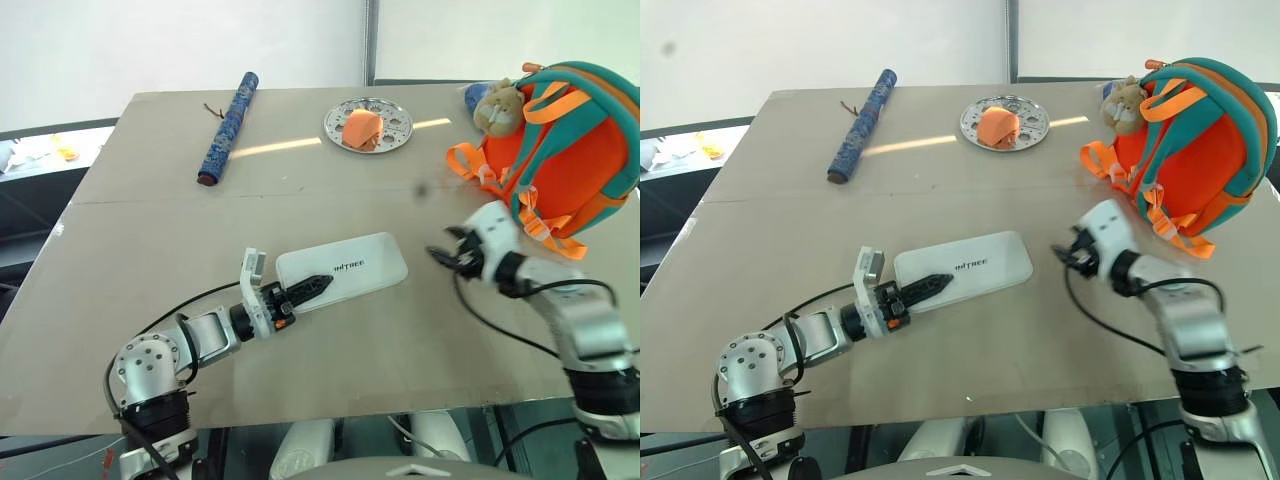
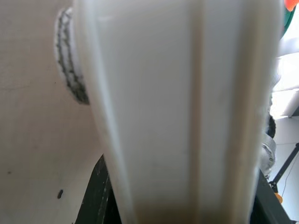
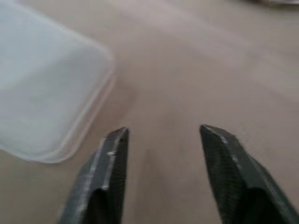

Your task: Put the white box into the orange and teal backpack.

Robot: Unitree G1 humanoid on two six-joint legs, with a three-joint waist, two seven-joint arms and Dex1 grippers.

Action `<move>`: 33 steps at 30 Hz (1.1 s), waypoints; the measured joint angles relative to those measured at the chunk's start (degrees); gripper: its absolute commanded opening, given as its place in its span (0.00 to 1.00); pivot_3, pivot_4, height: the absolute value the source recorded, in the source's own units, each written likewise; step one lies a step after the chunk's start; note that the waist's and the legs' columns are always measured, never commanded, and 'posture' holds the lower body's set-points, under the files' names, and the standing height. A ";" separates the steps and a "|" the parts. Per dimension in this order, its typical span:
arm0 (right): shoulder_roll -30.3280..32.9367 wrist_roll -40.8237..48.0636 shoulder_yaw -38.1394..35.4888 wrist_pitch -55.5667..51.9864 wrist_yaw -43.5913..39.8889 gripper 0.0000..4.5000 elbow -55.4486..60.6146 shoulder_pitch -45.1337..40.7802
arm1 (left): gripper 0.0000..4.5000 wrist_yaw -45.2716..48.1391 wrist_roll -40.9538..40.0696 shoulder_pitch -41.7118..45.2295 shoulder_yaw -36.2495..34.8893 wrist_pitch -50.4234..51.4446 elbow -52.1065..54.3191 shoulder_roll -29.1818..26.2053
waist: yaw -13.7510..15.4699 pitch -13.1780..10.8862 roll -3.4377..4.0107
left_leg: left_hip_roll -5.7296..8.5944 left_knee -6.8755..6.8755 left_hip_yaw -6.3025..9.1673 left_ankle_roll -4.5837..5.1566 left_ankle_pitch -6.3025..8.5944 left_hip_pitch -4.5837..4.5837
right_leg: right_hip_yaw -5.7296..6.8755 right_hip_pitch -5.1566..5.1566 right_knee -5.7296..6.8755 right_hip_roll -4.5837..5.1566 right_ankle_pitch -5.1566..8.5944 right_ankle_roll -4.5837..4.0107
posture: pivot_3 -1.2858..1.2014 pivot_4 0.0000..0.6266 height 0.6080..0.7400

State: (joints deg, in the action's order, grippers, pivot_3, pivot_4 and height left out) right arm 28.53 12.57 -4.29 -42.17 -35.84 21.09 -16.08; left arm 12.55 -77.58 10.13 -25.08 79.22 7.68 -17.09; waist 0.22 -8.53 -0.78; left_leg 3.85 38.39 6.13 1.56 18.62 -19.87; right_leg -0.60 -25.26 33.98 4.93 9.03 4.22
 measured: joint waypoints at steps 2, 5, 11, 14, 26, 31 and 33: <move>0.46 3.17 -7.35 -5.41 2.19 0.99 6.11 0.16 | 0.24 0.14 -0.14 0.76 0.56 -1.30 0.04 -0.26 | 0.18 -0.01 0.01 | -0.01 -0.01 -0.01 0.00 0.00 0.01 | -0.01 0.00 0.00 -0.01 0.00 0.00 | 0.52 0.24 0.95; 3.57 6.03 -20.76 -18.46 7.29 0.99 15.88 -1.21 | 0.24 1.40 -0.10 2.88 1.56 -4.26 0.22 -0.45 | 0.64 0.02 -0.04 | 0.01 0.00 -0.01 0.00 0.00 0.00 | 0.02 0.02 -0.03 -0.01 0.00 -0.01 | 0.52 0.24 0.95; 0.91 4.30 -22.28 -24.79 17.26 0.99 8.42 -11.58 | 0.24 4.67 2.18 4.66 5.64 -7.06 -0.88 -1.01 | -0.30 0.02 -0.03 | 0.00 0.00 -0.49 0.02 -0.01 0.13 | -0.37 0.00 -0.01 -0.10 -0.06 -0.11 | 0.52 0.24 0.95; -2.48 2.89 -19.41 -18.48 20.93 0.99 -3.47 -20.85 | 0.24 5.88 3.30 5.68 6.77 -7.80 -2.40 -1.54 | -0.99 0.02 -0.04 | -0.03 0.01 -0.49 -0.01 -0.03 0.14 | -0.37 -0.01 -0.03 -0.19 -0.11 -0.16 | 0.52 0.24 0.95; -3.51 -4.46 -8.94 14.34 20.08 0.03 -42.51 -35.54 | 0.24 5.18 4.82 3.32 6.40 -12.57 -1.38 -2.38 | -1.42 0.02 -0.03 | -0.06 -0.13 -0.66 -0.01 -0.03 -0.13 | -0.32 -0.37 -0.14 -0.06 -0.12 -0.16 | 0.52 0.24 0.95; -2.14 -4.26 -2.64 27.43 4.07 0.00 -48.68 -36.15 | 0.24 1.07 4.83 2.36 2.94 -20.04 0.81 2.17 | -2.33 0.00 -0.03 | -0.12 -0.07 -0.66 -0.01 -0.03 -0.11 | -0.31 -0.36 -0.06 -0.12 -0.23 -0.20 | 0.52 0.24 0.95; -2.75 -1.89 -1.96 29.13 -1.84 0.00 -48.97 -37.18 | 0.24 -0.01 4.82 3.53 1.88 -22.47 0.81 2.47 | -2.67 -0.04 -0.03 | -0.16 -0.05 -0.68 -0.05 -0.05 -0.10 | -0.33 -0.36 -0.06 -0.23 -0.31 -0.28 | 0.52 0.24 0.95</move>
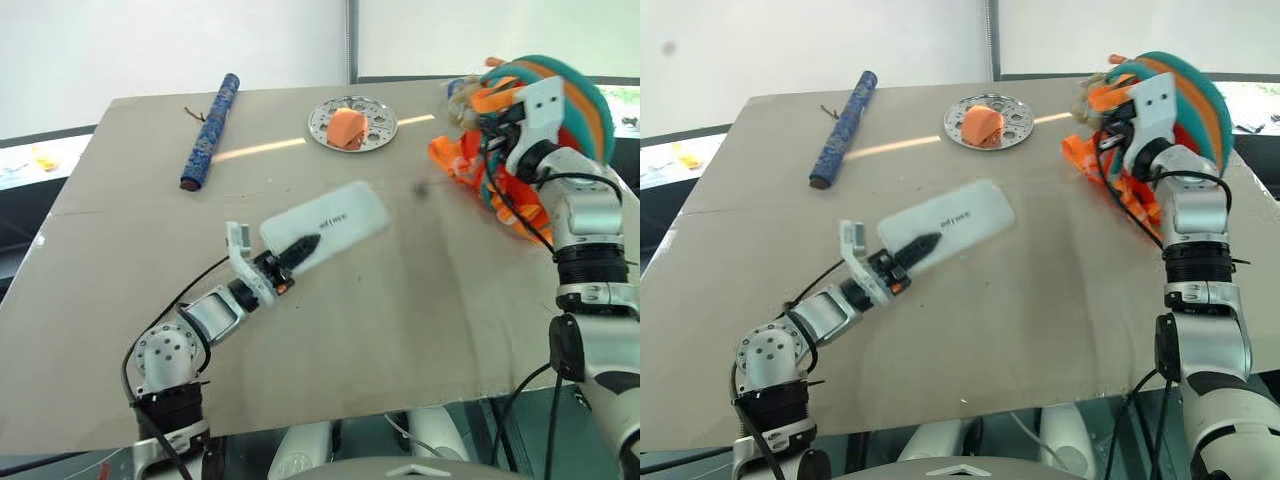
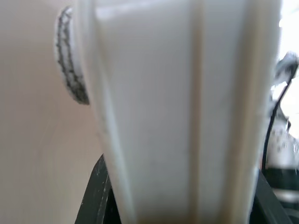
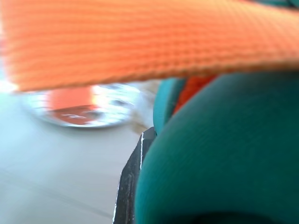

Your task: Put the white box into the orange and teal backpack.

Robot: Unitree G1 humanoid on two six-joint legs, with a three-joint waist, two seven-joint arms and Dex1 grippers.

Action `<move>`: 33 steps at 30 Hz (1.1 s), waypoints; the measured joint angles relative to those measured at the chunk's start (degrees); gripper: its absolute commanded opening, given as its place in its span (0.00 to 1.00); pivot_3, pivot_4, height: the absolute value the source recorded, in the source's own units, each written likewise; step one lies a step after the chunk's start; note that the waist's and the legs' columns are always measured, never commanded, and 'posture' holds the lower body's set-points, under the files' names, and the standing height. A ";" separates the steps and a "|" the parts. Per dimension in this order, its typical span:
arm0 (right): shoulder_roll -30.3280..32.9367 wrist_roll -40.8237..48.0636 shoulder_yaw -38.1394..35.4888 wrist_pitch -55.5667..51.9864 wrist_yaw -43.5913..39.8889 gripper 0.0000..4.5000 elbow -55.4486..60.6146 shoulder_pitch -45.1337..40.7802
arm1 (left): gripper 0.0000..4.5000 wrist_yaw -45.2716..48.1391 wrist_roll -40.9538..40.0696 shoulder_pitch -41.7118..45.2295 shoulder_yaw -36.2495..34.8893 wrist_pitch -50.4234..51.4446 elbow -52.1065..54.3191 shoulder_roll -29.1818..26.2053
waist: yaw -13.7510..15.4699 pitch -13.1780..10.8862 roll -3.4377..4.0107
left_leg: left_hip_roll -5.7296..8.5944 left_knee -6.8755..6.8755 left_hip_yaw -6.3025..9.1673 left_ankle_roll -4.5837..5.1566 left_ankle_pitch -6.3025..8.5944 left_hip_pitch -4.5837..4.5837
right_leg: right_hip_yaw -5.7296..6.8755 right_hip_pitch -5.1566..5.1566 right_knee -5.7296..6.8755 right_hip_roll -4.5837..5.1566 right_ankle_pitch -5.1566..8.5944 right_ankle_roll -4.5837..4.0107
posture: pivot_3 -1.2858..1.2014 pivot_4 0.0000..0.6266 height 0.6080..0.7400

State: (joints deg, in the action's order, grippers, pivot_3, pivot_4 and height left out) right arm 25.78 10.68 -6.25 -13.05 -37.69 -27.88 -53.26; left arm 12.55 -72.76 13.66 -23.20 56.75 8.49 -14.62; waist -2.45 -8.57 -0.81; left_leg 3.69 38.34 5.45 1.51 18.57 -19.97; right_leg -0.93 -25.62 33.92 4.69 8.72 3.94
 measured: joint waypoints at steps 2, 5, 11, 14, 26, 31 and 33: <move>-0.25 4.89 -0.06 -1.10 -6.80 0.00 1.48 -1.31 | 0.24 -0.56 -0.01 1.24 -0.98 -1.84 0.06 -0.07 | -0.07 -0.02 0.01 | -0.05 -0.01 0.01 -0.01 0.00 0.01 | -0.01 -0.01 0.00 -0.04 -0.01 -0.02 | 0.52 0.24 0.95; -0.35 13.19 0.63 -8.18 -15.40 0.00 10.23 -1.66 | 0.24 -0.93 -0.01 4.79 -2.30 -4.47 -0.42 -2.08 | 0.08 -0.02 0.01 | -0.17 -0.05 0.15 -0.02 0.00 -0.05 | 0.11 -0.05 -0.05 -0.04 -0.01 -0.02 | 0.52 0.24 0.95; 2.74 19.83 8.01 -19.36 -22.05 0.00 29.13 5.50 | 0.24 4.47 3.56 11.49 -3.21 -8.92 -1.10 -10.84 | 0.46 -0.01 0.01 | 0.02 0.06 0.68 -0.02 0.00 -0.66 | 0.74 -0.30 -0.08 0.14 0.00 -0.01 | 0.52 0.24 0.95; 4.64 19.15 9.43 -21.12 -21.54 0.00 31.69 10.43 | 0.24 12.00 6.54 11.86 -2.59 -9.76 -0.58 -17.94 | 0.64 -0.02 0.01 | 0.15 0.15 0.75 -0.01 0.00 -0.82 | 1.05 -0.36 -0.09 0.33 -0.01 -0.01 | 0.52 0.24 0.95; 5.36 20.30 5.75 -23.60 -16.74 0.00 31.76 11.62 | 0.24 31.23 3.27 10.52 -2.87 -5.10 2.92 -30.58 | 0.26 -0.03 0.02 | 0.10 0.18 0.78 -0.14 -0.08 -0.59 | 1.08 -0.31 0.01 0.22 -0.03 -0.07 | 0.52 0.24 0.95; 4.84 21.34 5.31 -25.35 -15.74 0.00 27.05 7.74 | 0.24 35.01 3.46 6.90 -7.17 -5.30 2.30 -34.35 | 0.11 -0.04 0.03 | 0.09 0.11 0.79 -0.14 -0.08 -0.60 | 1.08 -0.34 -0.06 0.24 -0.03 -0.07 | 0.52 0.24 0.95; 5.06 21.32 5.23 -25.35 -15.96 0.00 25.97 7.03 | 0.24 36.50 4.22 4.35 -8.23 -5.96 2.76 -35.07 | 0.10 -0.04 0.03 | 0.09 0.08 0.78 -0.14 -0.07 -0.60 | 1.08 -0.34 -0.08 0.24 -0.03 -0.07 | 0.52 0.24 0.95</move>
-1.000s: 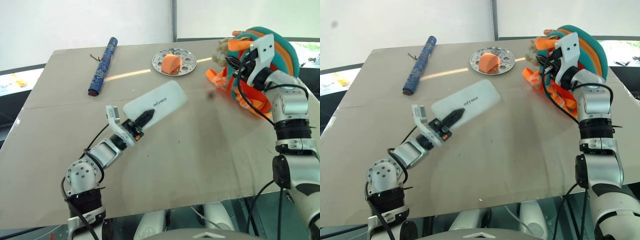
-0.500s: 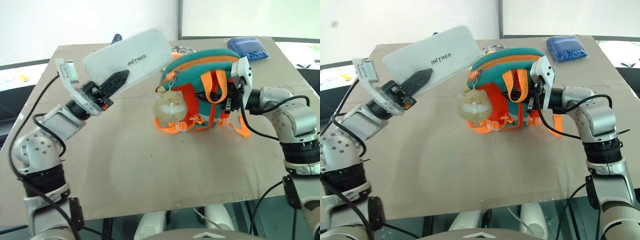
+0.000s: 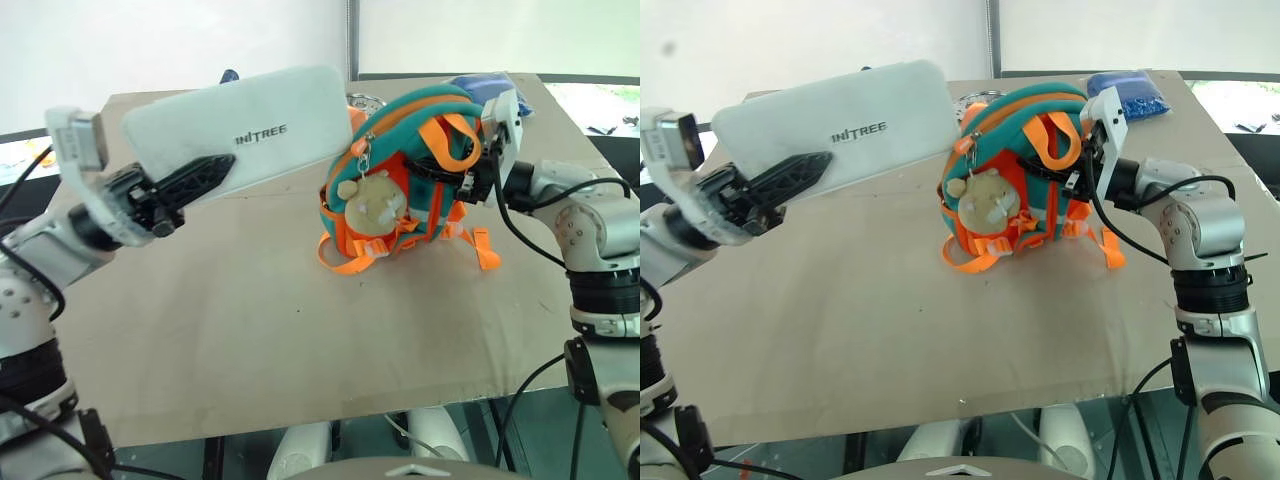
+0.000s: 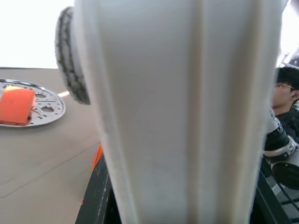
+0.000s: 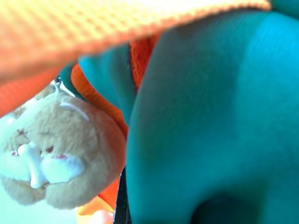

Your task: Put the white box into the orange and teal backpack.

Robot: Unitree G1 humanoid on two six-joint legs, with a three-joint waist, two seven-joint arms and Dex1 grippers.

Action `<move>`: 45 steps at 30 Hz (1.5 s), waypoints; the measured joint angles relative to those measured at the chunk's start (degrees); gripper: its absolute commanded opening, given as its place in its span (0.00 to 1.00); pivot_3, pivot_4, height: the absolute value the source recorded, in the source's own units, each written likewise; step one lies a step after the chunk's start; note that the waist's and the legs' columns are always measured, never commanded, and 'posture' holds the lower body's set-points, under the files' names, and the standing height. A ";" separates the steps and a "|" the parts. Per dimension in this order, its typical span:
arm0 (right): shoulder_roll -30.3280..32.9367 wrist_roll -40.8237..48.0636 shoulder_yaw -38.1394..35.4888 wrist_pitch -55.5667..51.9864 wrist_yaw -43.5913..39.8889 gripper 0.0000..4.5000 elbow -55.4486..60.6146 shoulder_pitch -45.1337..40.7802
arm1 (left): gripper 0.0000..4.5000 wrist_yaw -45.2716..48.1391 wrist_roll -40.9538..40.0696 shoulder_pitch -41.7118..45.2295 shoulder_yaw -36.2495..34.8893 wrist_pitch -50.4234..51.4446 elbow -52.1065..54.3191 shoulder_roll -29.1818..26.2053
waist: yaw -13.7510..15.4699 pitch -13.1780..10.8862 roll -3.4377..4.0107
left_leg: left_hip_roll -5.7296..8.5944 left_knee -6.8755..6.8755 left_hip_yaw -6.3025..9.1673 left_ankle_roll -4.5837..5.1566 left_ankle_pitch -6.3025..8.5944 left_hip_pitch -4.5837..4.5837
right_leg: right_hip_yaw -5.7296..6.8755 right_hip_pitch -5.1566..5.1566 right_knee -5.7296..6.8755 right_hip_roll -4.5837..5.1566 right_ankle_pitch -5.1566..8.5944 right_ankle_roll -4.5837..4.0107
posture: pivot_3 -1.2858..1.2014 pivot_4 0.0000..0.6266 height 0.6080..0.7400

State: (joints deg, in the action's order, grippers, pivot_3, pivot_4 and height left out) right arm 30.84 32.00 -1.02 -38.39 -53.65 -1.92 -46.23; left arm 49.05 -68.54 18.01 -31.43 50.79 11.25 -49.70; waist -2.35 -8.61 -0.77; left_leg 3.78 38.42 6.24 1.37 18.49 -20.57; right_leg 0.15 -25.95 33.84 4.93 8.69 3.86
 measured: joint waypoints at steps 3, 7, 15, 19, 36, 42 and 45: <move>0.18 -0.04 0.05 0.08 -1.04 0.00 -1.48 -0.53 | 0.24 1.54 1.58 -3.16 -0.69 -1.18 0.82 -0.09 | 0.28 0.00 0.00 | 0.00 0.02 0.08 0.00 0.00 -0.05 | 0.05 0.00 0.00 0.02 0.00 0.00 | 0.52 0.24 0.95; 0.55 0.03 0.29 0.07 -3.77 0.00 -1.86 -0.60 | 0.24 3.74 4.63 -5.39 -1.66 -3.67 1.80 -0.47 | 0.37 0.00 0.00 | 0.00 0.02 0.08 0.00 0.00 -0.05 | 0.06 0.00 0.02 0.02 0.00 0.00 | 0.52 0.24 0.95; 2.50 1.74 0.79 -1.68 -9.97 0.00 0.54 -0.06 | 0.24 8.55 16.92 -4.43 5.78 -15.33 3.45 0.00 | 0.35 -0.01 0.01 | 0.00 0.02 0.07 0.00 0.00 -0.08 | 0.06 0.00 -0.01 0.04 0.00 0.00 | 0.52 0.24 0.95; 2.55 1.78 0.67 -2.09 -9.44 0.00 0.61 -0.01 | 0.24 10.30 19.41 -1.95 9.26 -18.02 4.19 0.05 | 0.33 0.00 0.01 | 0.00 0.02 0.09 0.00 0.00 -0.07 | 0.08 0.00 0.00 0.05 0.00 0.00 | 0.52 0.24 0.95; 4.28 6.94 0.19 -8.64 -9.96 0.00 8.94 2.49 | 0.24 12.12 39.70 12.73 30.99 -27.09 0.69 7.75 | 1.50 0.00 0.00 | 0.04 0.12 0.15 0.01 0.00 -0.14 | 0.16 0.03 0.04 0.05 -0.01 0.01 | 0.52 0.24 0.95; 4.54 9.30 0.16 -10.53 -8.77 0.00 12.67 3.02 | 0.24 11.66 44.96 15.02 37.20 -27.36 -0.93 11.61 | 1.57 0.00 0.00 | 0.06 0.15 0.14 0.01 0.00 -0.15 | 0.18 0.03 0.02 0.06 -0.01 0.01 | 0.52 0.24 0.95; 4.78 10.08 -0.01 -10.85 -8.05 0.00 13.65 3.46 | 0.24 9.14 47.93 18.28 40.53 -26.60 -3.62 16.81 | 2.06 0.00 0.00 | 0.08 0.33 0.24 0.01 0.00 -0.18 | 0.28 0.13 0.05 0.08 -0.01 0.01 | 0.52 0.24 0.95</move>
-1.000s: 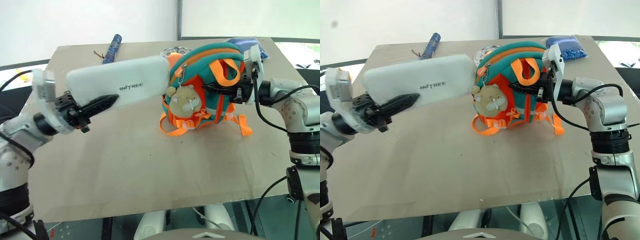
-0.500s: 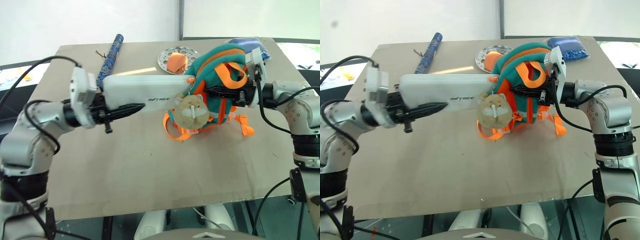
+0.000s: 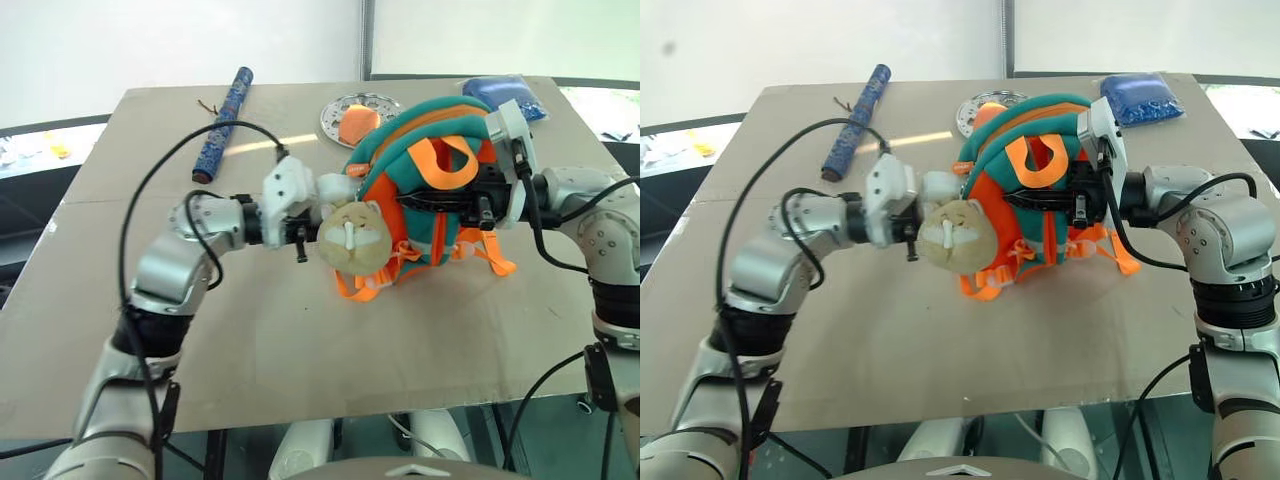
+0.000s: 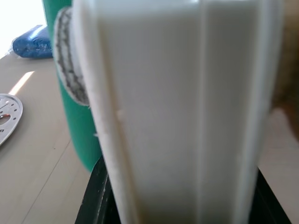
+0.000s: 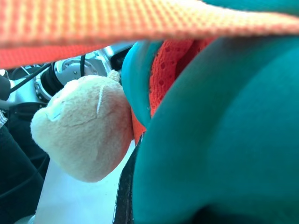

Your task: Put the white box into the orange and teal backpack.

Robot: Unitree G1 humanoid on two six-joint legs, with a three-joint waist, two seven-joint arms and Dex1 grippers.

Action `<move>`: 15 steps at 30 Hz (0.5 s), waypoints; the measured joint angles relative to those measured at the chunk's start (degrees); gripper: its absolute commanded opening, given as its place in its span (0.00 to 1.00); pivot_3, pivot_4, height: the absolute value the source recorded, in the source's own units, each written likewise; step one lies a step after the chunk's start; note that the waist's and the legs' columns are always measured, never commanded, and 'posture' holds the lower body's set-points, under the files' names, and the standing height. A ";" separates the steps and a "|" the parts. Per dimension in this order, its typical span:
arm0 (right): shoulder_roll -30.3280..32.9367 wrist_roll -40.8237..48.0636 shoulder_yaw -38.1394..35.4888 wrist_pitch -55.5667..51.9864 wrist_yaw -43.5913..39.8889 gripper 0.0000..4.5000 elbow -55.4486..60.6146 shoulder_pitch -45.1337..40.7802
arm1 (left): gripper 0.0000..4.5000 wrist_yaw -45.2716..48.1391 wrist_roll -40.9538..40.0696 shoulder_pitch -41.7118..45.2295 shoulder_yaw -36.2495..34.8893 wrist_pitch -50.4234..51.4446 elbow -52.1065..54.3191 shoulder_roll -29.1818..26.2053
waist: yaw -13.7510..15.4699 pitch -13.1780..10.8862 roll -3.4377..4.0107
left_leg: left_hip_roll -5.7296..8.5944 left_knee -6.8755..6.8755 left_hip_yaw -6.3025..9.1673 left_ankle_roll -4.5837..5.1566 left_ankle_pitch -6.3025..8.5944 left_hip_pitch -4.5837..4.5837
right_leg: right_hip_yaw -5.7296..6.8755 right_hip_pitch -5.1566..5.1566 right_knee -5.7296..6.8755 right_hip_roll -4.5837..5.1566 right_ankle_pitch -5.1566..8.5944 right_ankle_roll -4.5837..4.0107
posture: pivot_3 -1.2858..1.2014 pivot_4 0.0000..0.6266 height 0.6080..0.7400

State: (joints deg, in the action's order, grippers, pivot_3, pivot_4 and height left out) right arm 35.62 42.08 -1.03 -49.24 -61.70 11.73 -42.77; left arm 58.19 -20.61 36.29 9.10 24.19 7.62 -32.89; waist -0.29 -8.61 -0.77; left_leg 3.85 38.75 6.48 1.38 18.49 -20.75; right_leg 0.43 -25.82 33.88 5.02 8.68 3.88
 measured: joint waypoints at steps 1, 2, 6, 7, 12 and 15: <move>-0.03 0.40 -0.05 -0.23 0.34 0.00 0.92 0.29 | 0.24 -1.03 1.19 1.37 1.42 0.22 -1.11 2.23 | 0.14 0.00 0.00 | 0.04 0.14 0.00 0.00 0.00 -0.03 | 0.06 0.07 0.02 0.00 0.00 0.00 | 0.52 0.24 0.95; -0.13 0.87 -0.03 -0.45 0.51 0.00 1.46 0.40 | 0.24 -1.68 2.05 2.18 2.54 0.39 -1.99 3.62 | 0.12 0.00 0.00 | 0.04 0.19 0.03 0.00 0.00 -0.02 | 0.06 0.10 0.03 0.00 0.00 0.00 | 0.52 0.24 0.95; -0.15 2.08 -0.74 -0.98 2.27 0.00 3.88 2.34 | 0.24 -4.52 5.94 5.76 7.03 1.73 -6.13 9.93 | -0.01 0.00 0.00 | 0.05 0.28 0.06 0.00 0.00 -0.02 | 0.05 0.13 0.07 0.00 -0.01 0.01 | 0.52 0.24 0.95; -0.17 2.29 -1.07 -1.21 2.73 0.00 4.06 2.76 | 0.24 -4.72 6.64 6.36 7.49 1.86 -6.99 10.71 | -0.05 0.01 0.00 | 0.05 0.29 0.06 0.00 0.00 -0.01 | 0.05 0.13 0.08 0.00 -0.01 0.01 | 0.52 0.24 0.95; -0.82 2.26 -1.72 -1.65 6.10 0.00 5.21 4.41 | 0.77 -5.11 8.02 7.07 6.94 3.69 -9.04 12.54 | -0.18 0.05 0.02 | -0.01 0.35 0.08 0.00 0.00 0.05 | 0.04 0.18 0.18 0.00 -0.01 0.01 | 0.52 0.24 0.95; -1.81 0.91 -1.15 -0.48 7.92 0.00 4.85 4.39 | 0.97 -4.92 1.76 4.90 0.73 8.92 -6.43 11.24 | -0.59 0.05 0.02 | -0.05 0.37 0.10 0.00 0.00 0.04 | 0.01 0.15 0.21 0.00 -0.01 0.02 | 0.52 0.24 0.95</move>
State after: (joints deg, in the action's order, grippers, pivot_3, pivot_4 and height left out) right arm 33.81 42.98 -2.18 -49.73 -53.78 16.58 -38.38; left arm 53.27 -18.85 41.19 9.83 33.10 1.20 -21.64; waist -0.88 -8.56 -0.75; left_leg 3.81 39.12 6.58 1.38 18.49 -20.70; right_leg 0.45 -25.67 34.09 5.02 8.67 3.89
